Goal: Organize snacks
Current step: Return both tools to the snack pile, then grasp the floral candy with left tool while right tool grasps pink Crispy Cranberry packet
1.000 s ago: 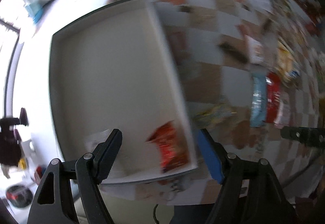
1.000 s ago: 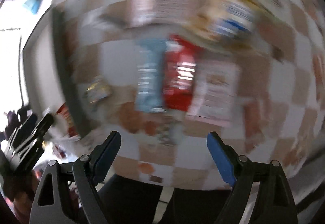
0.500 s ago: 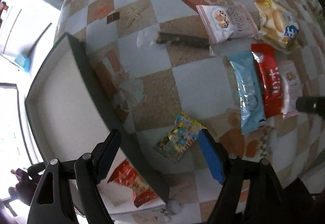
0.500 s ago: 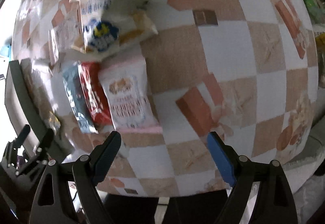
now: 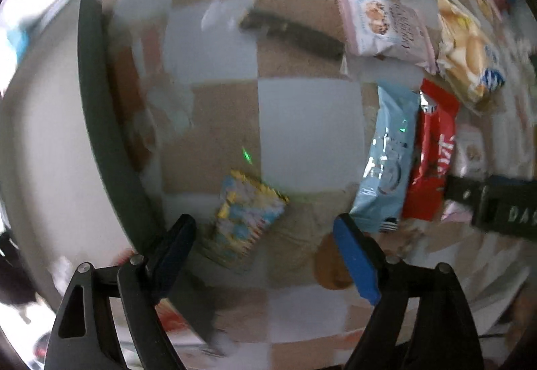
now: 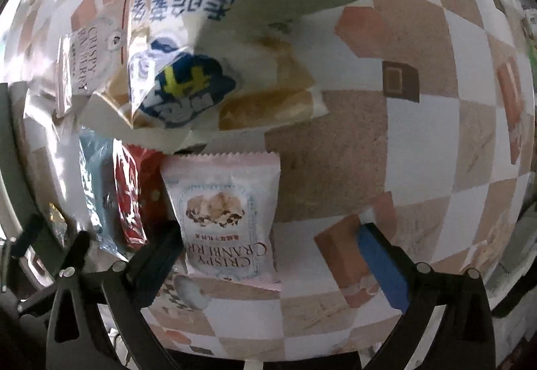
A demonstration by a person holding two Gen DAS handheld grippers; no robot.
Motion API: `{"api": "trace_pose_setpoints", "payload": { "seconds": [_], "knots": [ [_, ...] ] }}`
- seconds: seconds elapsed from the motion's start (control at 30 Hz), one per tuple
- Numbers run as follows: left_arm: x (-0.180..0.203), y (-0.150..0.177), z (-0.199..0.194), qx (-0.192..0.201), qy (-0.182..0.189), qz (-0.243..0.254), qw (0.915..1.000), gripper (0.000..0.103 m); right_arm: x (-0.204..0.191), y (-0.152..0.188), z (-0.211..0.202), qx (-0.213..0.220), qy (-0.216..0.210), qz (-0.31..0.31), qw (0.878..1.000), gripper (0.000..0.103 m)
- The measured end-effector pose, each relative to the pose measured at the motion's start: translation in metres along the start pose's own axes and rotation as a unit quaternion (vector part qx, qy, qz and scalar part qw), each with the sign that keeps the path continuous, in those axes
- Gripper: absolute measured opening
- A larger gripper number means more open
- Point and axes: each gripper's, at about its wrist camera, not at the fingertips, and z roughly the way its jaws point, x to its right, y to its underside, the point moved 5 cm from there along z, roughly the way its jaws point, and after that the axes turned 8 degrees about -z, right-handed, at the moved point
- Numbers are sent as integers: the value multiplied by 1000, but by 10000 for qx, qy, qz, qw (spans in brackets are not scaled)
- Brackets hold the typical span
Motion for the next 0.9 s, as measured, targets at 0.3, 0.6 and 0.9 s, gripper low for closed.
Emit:
{"api": "trace_pose_setpoints", "payload": {
  "seconds": [0.3, 0.6, 0.9],
  "knots": [
    [1, 2, 14, -127, -48, -96, 9999, 103, -1, -14, 2, -117, 44, -147, 9998, 103],
    [16, 10, 17, -71, -75, 175, 9998, 103, -5, 16, 6, 140, 131, -316, 9993, 103],
    [44, 32, 14, -44, -77, 894, 9960, 96, -7, 26, -3, 169, 185, -535, 9983, 103]
  ]
}}
